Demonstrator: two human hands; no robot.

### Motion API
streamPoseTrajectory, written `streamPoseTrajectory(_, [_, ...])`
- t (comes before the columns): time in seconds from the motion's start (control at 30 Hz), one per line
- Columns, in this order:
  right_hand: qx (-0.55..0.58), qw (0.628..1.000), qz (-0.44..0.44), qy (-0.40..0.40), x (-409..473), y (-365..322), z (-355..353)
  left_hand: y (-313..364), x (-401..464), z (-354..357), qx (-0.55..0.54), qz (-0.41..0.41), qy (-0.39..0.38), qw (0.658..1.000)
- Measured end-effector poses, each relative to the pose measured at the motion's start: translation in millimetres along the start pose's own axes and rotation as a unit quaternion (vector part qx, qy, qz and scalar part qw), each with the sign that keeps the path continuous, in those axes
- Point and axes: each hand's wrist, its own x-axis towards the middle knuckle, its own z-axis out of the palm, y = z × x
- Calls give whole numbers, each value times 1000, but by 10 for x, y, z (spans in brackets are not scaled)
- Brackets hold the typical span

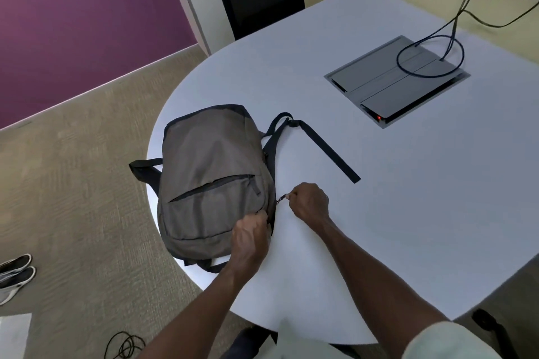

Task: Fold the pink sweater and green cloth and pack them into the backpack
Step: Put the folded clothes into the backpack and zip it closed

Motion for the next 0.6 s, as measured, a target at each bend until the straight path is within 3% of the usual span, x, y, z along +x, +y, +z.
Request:
streamPoseTrajectory(0.43, [-69,992,-93,47,1024,-522,-8,-160,55,41,-79,32,50,995])
streamPoseTrajectory(0.6, [-84,991,-87,63,1395,-686,-45,-189,6,87,-92,37,57,993])
